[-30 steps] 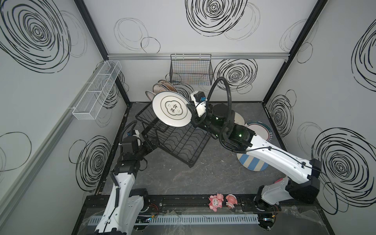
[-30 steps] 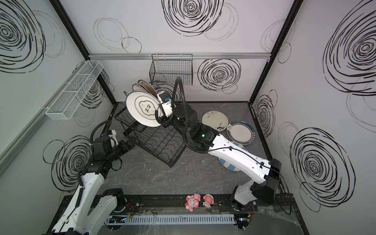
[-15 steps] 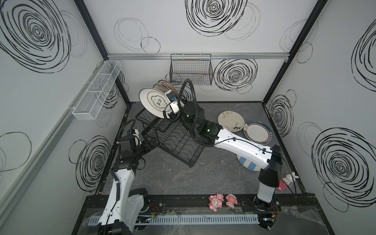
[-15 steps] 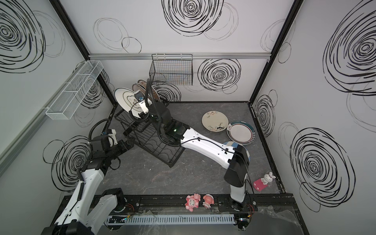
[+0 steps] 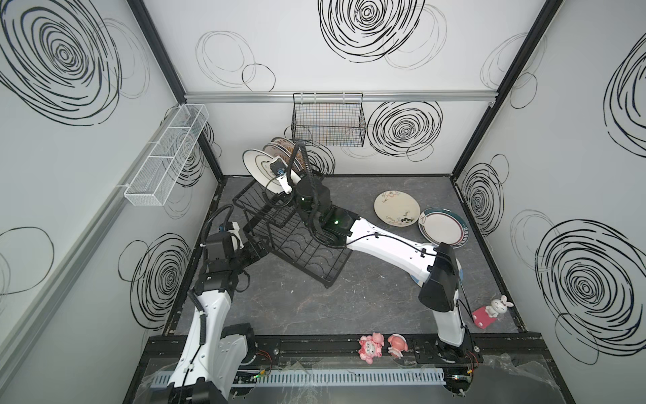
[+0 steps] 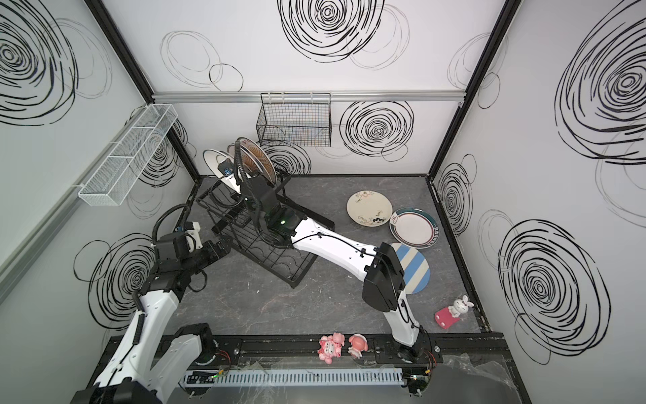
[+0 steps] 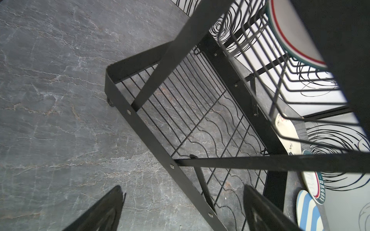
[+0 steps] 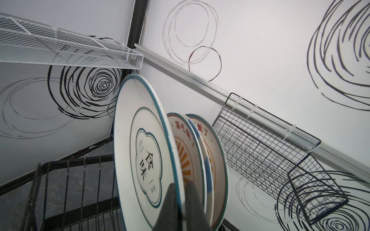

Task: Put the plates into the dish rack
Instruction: 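Lower the green-rimmed plate into the rack slot beside the other plates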

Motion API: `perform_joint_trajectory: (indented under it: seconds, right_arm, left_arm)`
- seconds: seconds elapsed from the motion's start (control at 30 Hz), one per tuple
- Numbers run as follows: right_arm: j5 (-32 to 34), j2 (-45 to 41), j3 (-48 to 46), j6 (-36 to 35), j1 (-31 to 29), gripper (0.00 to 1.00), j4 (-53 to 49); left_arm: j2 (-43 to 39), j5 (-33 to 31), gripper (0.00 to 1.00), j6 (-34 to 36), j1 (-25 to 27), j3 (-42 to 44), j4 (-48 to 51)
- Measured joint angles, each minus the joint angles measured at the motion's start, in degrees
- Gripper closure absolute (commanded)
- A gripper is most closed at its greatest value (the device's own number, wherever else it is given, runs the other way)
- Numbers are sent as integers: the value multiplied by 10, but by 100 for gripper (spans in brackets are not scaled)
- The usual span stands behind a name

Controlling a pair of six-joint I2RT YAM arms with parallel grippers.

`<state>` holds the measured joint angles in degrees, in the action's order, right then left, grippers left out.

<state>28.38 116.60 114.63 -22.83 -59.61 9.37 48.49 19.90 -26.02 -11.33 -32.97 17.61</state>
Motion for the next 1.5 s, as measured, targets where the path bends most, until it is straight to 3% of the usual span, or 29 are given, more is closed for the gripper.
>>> perform_joint_trajectory:
  seconds: [1.0,1.5]
  right_arm:
    - [36,5,8,-71,8,100,33]
    - [38,5,-32,-90,7,100,68]
  left_arm:
    - [6,10,4,1,-1,0,-2]
    - [6,13,4,1,-1,0,-2]
